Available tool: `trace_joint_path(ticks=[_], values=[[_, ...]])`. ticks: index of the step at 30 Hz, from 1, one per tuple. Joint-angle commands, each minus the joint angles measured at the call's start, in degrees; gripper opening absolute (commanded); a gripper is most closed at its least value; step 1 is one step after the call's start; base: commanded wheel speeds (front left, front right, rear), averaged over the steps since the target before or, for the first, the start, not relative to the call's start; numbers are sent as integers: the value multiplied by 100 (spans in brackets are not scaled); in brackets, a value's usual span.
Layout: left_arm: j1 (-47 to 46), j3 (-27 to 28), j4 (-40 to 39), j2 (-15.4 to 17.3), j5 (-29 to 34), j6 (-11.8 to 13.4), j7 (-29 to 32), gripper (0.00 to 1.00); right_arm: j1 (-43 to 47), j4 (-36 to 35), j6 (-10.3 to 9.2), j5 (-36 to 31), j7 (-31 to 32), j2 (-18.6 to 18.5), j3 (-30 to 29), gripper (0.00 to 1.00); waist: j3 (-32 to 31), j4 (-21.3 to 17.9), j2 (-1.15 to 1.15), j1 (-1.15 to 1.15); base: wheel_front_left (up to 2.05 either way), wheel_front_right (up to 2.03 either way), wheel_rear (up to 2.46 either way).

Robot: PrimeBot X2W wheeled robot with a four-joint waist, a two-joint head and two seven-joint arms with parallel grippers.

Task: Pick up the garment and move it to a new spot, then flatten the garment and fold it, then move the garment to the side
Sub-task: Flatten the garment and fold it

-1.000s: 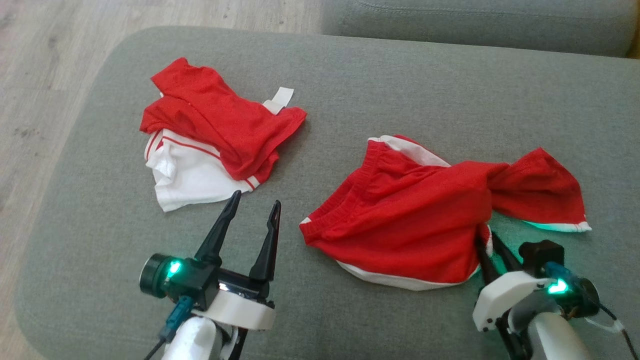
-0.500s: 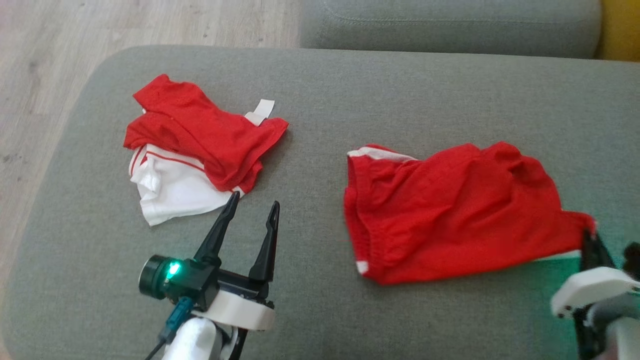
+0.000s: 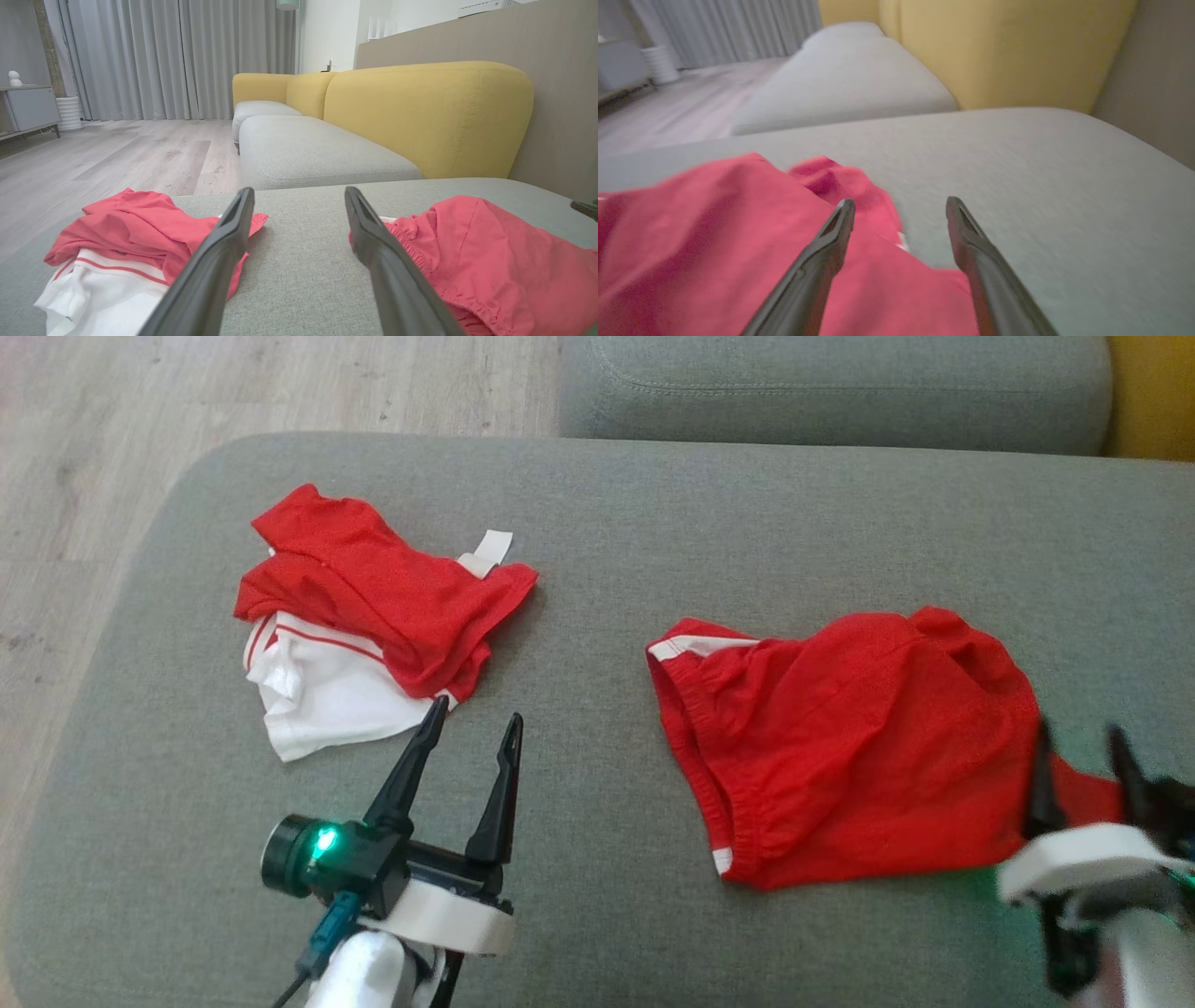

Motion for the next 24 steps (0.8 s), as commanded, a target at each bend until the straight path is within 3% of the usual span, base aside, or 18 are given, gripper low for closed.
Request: trace_joint_path(ticks=[1, 8, 18, 24], values=[[-107, 155, -174, -7, -32, 25, -29, 100, -193, -281, 39, 84, -120, -39, 324, 100, -11, 14, 0, 0, 0, 0, 0], [-93, 124, -149, -7, -25, 6, -29, 100, 228, -1016, 39, 406, -351, -39, 1570, 100, -54, 146, 0, 0, 0, 0, 0], [-138, 133, -148, -7, -1, -21, -29, 100, 164, -1192, 39, 132, -330, -39, 1893, 100, 78, 357, 0, 0, 0, 0, 0], [-234, 105, -181, -7, -26, -28, -29, 100, -439, -915, 39, -586, 443, -39, 2227, 100, 300, 454, 0, 0, 0, 0, 0]])
